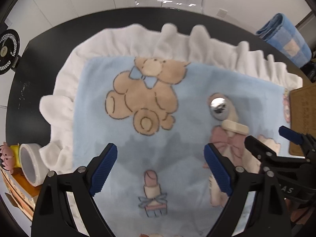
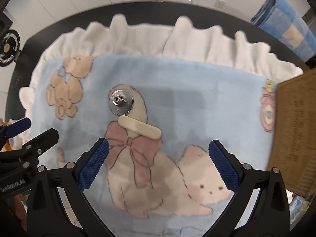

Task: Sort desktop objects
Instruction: 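Lower the right tool and grasp the cream hair clip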

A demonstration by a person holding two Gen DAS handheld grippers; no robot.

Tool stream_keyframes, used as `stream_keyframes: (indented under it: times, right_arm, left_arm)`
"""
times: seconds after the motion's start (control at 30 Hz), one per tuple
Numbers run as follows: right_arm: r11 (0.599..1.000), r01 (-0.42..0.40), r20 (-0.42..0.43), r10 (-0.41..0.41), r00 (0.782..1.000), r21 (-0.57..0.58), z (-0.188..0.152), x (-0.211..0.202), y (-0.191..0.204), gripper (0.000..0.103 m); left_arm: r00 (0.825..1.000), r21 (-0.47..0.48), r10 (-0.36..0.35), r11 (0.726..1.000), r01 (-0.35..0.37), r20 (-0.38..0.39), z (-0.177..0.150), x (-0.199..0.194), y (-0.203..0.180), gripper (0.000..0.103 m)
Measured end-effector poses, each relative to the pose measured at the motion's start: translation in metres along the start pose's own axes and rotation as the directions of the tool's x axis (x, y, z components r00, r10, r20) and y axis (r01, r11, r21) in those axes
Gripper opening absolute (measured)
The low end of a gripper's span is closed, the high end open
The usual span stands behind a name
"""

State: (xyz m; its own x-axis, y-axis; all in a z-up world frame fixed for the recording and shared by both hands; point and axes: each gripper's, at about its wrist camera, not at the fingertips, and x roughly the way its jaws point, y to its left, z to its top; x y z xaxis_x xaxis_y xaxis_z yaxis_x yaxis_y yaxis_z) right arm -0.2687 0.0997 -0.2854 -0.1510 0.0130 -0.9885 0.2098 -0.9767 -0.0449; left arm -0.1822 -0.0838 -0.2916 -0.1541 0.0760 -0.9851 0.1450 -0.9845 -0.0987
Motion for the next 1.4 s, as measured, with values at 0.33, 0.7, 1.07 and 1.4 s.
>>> stream_keyframes:
  times: [0.33,0.7,1.07,1.4]
  right_arm:
    - [0.998,0.005,-0.021,-0.004,1.0,0.057,0.003,0.04,0.02,0.09]
    - [0.993,0.031,0.008,-0.032,0.999,0.116,-0.008,0.031,0.017,0.064]
    - [0.991,-0.003,0.005,0.003,1.0,0.135,-0.031,0.021,0.005,0.064]
    - [0.988,0.001,0.007,-0.002,1.0,0.157,-0.05,0.008,-0.033,0.064]
  left_arm:
    - [1.0,-0.006,-0.013,1.0,0.013,-0.001,-0.002,0.018,0.018,0.089]
    - [0.999,-0.013,-0.053,0.999,0.053,-0.009,-0.006,0.029,0.022,0.089]
    - [0.998,0.008,-0.064,0.998,0.064,-0.004,-0.01,0.028,0.01,0.089]
    - [0.998,0.04,-0.056,0.998,0.056,0.002,0.001,0.027,-0.024,0.089]
